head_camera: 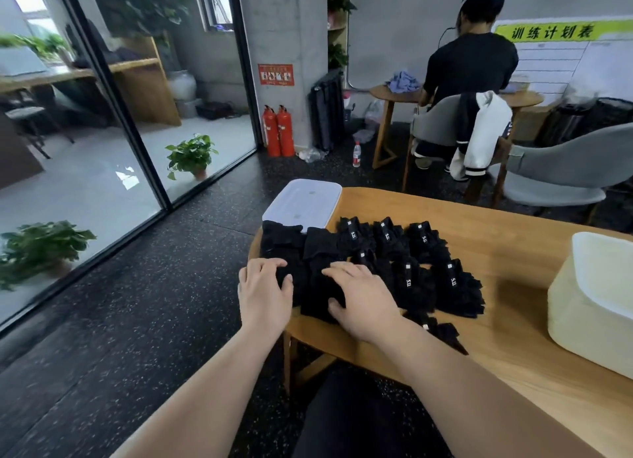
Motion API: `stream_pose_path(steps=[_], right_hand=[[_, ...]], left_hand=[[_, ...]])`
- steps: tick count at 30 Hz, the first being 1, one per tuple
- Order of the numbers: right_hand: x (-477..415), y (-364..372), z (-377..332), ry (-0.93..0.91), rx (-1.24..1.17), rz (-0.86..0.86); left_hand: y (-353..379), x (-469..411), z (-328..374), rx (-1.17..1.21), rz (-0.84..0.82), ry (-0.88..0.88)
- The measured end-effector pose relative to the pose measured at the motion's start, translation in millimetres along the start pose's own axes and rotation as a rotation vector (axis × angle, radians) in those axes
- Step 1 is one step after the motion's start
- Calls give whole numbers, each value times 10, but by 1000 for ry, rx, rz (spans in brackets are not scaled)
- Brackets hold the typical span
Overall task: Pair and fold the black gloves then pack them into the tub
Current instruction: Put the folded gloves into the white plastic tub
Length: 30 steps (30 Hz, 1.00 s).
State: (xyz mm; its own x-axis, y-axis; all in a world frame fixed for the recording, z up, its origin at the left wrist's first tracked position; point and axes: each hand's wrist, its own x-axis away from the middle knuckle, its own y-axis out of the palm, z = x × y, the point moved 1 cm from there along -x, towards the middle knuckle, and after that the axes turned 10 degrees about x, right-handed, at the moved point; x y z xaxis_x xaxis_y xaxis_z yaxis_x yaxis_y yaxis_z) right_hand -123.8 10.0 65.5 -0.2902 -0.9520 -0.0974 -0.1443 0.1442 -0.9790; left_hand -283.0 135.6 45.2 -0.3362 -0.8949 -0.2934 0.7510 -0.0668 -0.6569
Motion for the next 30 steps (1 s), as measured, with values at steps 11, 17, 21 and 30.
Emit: stream_pose_path(steps=[11,17,21,30], right_hand=[[-542,334,-514,-186,173,-278],[-582,478,-591,-222,215,-211],[-540,510,-599,-271,222,-189],[-381,450,-646,-287,113,-130]], left_hand=[[-47,-510,-723,152,-256,-494],[-59,-529,-879,450,-206,-694],[-87,-501,-987,601,-255,-783],[-299,-307,-742,608,-169,-687]])
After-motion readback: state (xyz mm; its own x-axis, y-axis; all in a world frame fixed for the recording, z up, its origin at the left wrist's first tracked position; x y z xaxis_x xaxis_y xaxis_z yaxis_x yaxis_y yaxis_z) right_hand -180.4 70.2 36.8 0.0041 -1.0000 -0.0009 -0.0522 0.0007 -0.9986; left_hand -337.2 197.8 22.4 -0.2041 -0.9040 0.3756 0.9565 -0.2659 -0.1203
